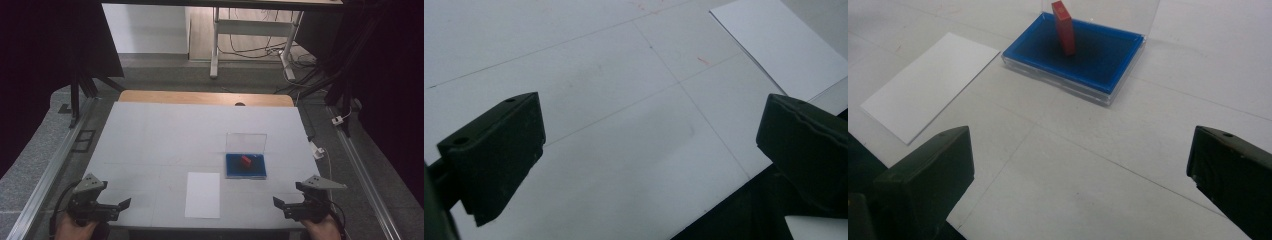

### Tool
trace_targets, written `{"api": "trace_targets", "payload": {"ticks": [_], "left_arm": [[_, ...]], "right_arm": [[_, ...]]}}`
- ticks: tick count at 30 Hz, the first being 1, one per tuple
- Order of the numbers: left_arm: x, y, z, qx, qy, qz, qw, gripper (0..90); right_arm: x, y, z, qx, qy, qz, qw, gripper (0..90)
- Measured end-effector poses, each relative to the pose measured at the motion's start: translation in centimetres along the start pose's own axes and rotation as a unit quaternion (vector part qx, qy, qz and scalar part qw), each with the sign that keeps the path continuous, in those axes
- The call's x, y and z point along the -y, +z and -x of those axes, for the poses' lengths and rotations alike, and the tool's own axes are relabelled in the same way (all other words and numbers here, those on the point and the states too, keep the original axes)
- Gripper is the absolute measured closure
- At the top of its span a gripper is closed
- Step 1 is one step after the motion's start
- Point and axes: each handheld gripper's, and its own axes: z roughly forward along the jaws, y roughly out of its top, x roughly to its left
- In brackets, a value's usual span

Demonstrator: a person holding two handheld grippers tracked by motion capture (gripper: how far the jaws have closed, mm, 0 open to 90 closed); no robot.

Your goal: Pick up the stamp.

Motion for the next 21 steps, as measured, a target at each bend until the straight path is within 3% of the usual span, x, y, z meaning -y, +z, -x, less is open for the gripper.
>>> {"api": "trace_targets", "payload": {"ticks": [5,15,21], "left_arm": [[-0.06,0.15,0.12,0.003,0.006,-0.006,1.0000,0.0],[-0.13,0.28,0.24,0.003,0.012,-0.014,0.9998,0.0],[-0.10,0.27,-0.02,0.016,0.005,-0.013,0.9998,0.7]], "right_arm": [[-0.09,0.23,-0.26,-0.005,-0.015,-0.014,0.9998,0.0],[-0.07,0.18,-0.17,-0.006,-0.011,-0.012,0.9999,0.0],[-0.09,0.14,-0.18,-0.008,-0.012,-0.008,0.9999,0.0]]}}
